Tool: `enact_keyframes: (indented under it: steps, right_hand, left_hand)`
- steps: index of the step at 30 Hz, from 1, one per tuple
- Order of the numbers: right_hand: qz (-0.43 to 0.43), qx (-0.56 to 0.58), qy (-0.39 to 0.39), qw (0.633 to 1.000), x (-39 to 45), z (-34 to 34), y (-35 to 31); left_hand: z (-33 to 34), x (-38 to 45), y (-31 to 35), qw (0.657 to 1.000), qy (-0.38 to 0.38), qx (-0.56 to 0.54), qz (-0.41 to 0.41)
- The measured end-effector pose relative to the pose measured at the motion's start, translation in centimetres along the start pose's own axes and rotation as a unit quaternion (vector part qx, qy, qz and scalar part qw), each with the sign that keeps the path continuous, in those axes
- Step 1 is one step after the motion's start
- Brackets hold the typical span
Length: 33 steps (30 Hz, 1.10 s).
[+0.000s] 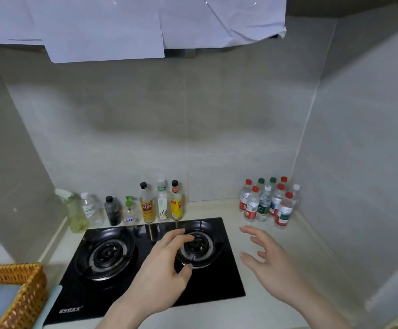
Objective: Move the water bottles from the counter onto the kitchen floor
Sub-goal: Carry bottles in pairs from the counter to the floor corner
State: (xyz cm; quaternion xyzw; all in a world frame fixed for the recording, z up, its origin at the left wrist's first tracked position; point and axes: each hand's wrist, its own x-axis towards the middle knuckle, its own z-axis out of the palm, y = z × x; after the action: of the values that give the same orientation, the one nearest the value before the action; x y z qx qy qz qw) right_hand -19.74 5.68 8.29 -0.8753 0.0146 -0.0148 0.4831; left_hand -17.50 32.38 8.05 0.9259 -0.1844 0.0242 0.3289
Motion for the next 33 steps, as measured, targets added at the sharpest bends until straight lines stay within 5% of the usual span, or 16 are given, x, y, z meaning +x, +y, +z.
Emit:
enact_keyframes:
  steps: [19,33]
  right_hand:
    - [0.028,-0.022,0.071,0.997,10.9,-6.6,6.1]
    - [0.013,-0.033,0.042,0.998,15.6,-15.9,15.2]
  left_hand:
    - [5.9,16.2,0.9,0.997,-0.056,-0.017,0.057]
    - [15.4,21.8,5.4,0.998,-0.061,-0.007,-0.020]
